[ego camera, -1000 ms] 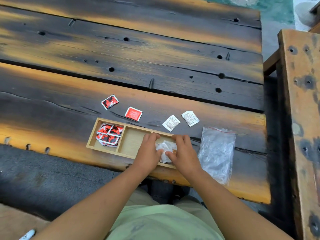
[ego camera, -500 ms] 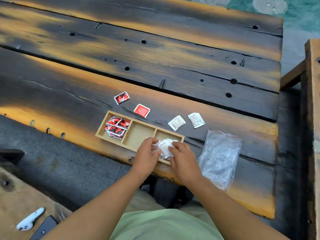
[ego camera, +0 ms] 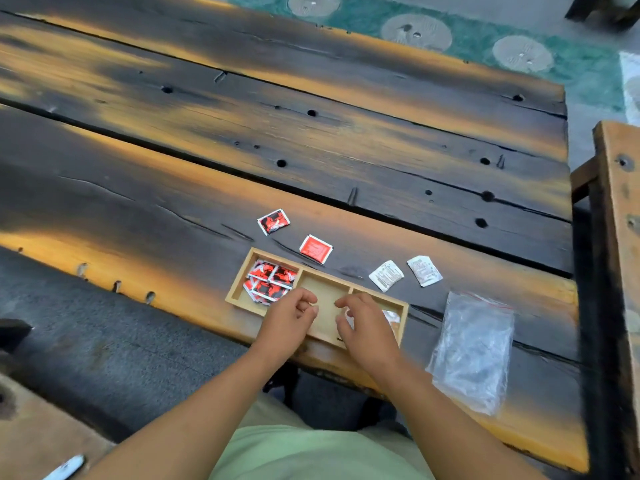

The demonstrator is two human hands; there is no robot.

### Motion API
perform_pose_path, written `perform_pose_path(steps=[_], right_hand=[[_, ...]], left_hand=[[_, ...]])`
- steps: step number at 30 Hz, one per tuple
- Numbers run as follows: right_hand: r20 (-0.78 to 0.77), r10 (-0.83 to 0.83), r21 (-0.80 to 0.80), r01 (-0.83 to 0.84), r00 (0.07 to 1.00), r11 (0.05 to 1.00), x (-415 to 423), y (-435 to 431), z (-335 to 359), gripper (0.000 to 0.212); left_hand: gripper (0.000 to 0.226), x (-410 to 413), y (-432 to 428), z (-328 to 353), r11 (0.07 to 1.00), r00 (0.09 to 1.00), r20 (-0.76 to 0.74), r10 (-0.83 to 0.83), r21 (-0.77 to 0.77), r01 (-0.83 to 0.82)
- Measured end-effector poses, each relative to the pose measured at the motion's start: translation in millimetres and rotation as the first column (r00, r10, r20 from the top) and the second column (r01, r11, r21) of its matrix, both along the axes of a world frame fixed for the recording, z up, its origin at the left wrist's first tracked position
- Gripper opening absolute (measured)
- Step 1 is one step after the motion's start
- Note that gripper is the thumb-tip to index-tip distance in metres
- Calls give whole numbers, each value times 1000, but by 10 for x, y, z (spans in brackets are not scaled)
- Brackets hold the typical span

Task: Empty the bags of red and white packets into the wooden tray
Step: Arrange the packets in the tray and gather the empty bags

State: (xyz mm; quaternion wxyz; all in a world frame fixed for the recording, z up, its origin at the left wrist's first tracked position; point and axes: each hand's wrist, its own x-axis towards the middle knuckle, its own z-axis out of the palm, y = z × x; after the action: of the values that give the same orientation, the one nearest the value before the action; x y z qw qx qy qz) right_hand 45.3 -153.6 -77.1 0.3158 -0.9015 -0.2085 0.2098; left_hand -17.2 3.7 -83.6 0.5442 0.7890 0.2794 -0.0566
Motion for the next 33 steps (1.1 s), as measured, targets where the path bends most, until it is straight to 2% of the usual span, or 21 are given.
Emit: perform_pose_path(steps=[5,7,9,13,16,26,33], right_hand=[[-77,56,10,-55,995,998,-115,763,-14,29],[-33,29,10,-29,999,1000,-98,1017,-75,29],[19,-18,-28,19,1000,999,-82,1202,-121,31],[91,-15,-117,26,996,993,-72,1355,-181,43],[114,17,-196,6,993,981,-106,1370,-215,44],[119,2,-225,25,993,974,-293,1375,-277,39],[130,16,-269,20,991,963,-296,1421,-315,42]], left_hand=[[9,40,833,-67,972,990,60,-125,210,110],[10,80,1081,-84,932,977,85,-197,326,159],[13,113,1264,-116,895,952,92,-292,376,238],[27,127,1436,-216,812,881,49,-471,413,411],[28,122,1475,-274,759,848,27,-529,463,459],[23,29,1568,-374,711,793,39,-608,471,522],[24,57,1561,-414,716,809,15,-588,476,511]])
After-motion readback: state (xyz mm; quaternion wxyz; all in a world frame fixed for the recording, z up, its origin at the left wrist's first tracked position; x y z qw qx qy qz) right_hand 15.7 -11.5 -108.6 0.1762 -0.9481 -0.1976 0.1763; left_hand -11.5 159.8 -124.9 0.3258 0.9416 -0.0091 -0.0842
